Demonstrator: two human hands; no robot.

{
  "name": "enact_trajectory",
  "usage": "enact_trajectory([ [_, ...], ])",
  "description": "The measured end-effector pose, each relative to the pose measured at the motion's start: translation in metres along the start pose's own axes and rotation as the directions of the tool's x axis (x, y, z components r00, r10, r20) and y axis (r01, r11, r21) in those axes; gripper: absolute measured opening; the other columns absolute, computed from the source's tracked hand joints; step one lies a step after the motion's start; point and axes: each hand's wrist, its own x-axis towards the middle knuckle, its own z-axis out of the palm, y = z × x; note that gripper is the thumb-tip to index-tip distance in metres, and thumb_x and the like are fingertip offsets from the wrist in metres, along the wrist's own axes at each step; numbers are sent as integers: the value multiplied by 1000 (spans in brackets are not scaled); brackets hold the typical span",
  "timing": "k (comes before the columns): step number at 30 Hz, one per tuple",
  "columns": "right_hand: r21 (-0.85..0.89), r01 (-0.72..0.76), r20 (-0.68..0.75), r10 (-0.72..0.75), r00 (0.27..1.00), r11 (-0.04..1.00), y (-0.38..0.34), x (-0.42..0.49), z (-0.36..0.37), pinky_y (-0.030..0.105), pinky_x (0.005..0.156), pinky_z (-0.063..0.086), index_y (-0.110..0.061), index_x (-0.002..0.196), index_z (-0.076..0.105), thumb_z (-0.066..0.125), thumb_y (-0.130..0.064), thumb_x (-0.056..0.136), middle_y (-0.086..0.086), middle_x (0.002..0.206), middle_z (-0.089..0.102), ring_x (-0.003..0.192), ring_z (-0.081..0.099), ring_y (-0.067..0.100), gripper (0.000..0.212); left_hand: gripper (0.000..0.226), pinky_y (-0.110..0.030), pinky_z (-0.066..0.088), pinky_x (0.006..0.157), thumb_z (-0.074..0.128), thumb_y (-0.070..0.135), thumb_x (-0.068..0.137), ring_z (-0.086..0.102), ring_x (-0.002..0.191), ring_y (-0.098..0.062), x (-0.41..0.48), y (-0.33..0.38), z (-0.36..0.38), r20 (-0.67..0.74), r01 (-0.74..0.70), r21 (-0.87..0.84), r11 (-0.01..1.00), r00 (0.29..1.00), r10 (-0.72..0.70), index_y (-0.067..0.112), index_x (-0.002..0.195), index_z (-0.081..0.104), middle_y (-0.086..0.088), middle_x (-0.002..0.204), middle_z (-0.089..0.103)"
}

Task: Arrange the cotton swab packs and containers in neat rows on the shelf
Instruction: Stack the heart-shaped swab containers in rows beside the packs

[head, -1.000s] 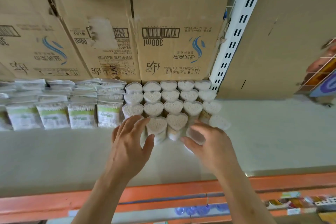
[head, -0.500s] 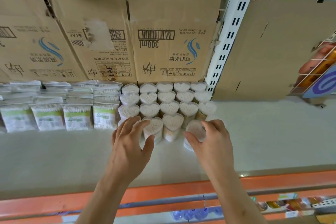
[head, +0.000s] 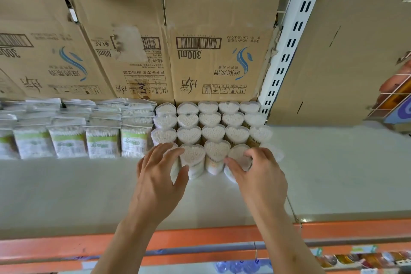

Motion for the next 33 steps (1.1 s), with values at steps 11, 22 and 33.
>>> enact_trajectory([
  [11,50,35,39,-37,999,998,3,1,-3,29,64,43,-22,104,65,72,-36,76,-7,113,65,94,64,25,32,56,-50,39,95,83,25,70,53,119,-27,13,-9,8,106,-129,143,981,988,114,21,121,61,0,126,61],
  [22,69,182,-34,-180,983,981,14,5,15,32,58,50,-12,99,69,82,-10,66,0,107,71,75,63,32,35,52,-44,37,94,84,26,67,52,109,-23,22,-2,9,96,-120,158,980,990,105,22,115,65,2,109,62],
  [33,150,193,12,-197,980,970,25,8,23,38,63,58,-10,101,69,81,-2,66,6,118,65,93,68,30,37,50,-47,38,97,67,40,71,49,115,-22,26,4,12,105,-127,138,982,988,113,21,117,63,3,115,59],
])
